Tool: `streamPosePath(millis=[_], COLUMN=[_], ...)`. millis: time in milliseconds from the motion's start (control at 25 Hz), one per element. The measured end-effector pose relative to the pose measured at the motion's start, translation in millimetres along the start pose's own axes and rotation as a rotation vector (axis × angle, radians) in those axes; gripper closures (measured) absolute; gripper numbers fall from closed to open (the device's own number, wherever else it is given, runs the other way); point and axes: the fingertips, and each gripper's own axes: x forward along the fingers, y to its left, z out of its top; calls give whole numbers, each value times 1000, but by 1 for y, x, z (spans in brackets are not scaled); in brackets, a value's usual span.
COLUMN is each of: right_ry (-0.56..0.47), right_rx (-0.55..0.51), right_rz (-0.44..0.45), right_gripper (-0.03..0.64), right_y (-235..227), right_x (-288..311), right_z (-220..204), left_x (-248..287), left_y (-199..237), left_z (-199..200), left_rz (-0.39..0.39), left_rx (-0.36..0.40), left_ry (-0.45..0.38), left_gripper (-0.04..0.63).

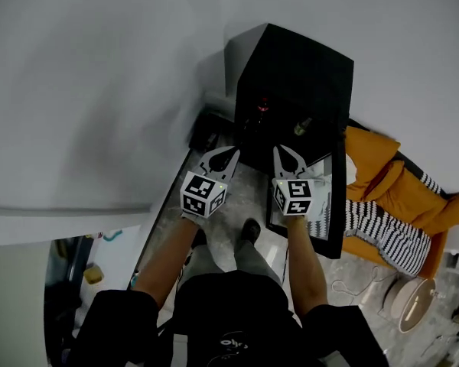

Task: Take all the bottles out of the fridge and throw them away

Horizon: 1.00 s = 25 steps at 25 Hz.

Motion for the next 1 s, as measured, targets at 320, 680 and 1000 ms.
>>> streamPosePath(millis=[320,680,1000], right_ry=[-7,-45,-47], right_rx=[29,35,-12], right_rz=[63,41,3], right_gripper=[609,609,609], right_y=[-15,-23,-12], right_x=[19,62,104], right_z=[-6,-33,-68], left_x=[16,47,58], left_y=[-4,20,63], left_z=[-10,-40,-77], left_rz=[76,42,-42], left_rx=[-13,32,57], left_ry=[8,-12,-20], left_gripper=[594,594,594])
